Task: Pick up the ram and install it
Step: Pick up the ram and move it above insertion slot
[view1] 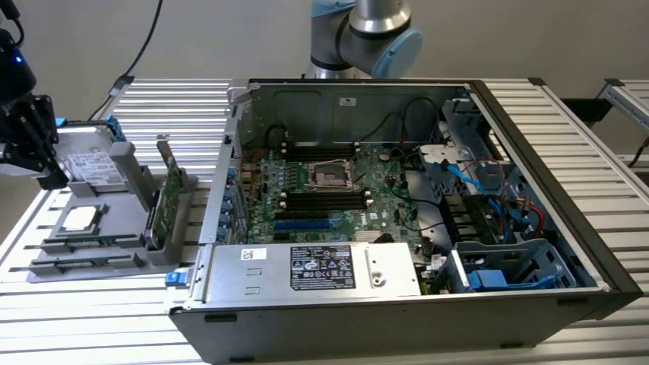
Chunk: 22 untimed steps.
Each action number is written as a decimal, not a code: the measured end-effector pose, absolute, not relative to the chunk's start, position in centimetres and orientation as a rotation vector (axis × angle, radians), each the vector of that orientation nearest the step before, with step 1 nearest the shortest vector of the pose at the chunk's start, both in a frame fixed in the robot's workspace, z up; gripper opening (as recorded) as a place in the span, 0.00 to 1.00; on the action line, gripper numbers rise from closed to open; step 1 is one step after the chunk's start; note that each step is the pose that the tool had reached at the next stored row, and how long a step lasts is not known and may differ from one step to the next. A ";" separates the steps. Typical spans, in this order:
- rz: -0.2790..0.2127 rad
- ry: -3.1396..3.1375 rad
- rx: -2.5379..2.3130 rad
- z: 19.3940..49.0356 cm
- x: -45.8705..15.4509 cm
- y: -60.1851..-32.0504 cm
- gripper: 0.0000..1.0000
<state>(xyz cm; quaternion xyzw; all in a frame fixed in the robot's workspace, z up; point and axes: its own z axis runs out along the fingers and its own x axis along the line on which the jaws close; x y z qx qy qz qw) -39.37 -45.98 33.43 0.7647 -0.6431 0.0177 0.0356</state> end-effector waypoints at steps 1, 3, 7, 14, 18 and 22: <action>0.054 -1.976 2.350 33.4 -39.4 -46.0 0.10; 0.054 -1.976 2.350 33.4 -39.4 -46.0 0.10; 0.054 -1.976 2.350 33.4 -39.4 -46.0 0.18; 0.054 -1.976 2.349 33.4 -39.4 -46.0 0.42; 0.054 -1.976 2.349 33.4 -39.6 -46.0 0.48; 0.059 -1.978 2.351 33.0 -40.2 -46.0 0.48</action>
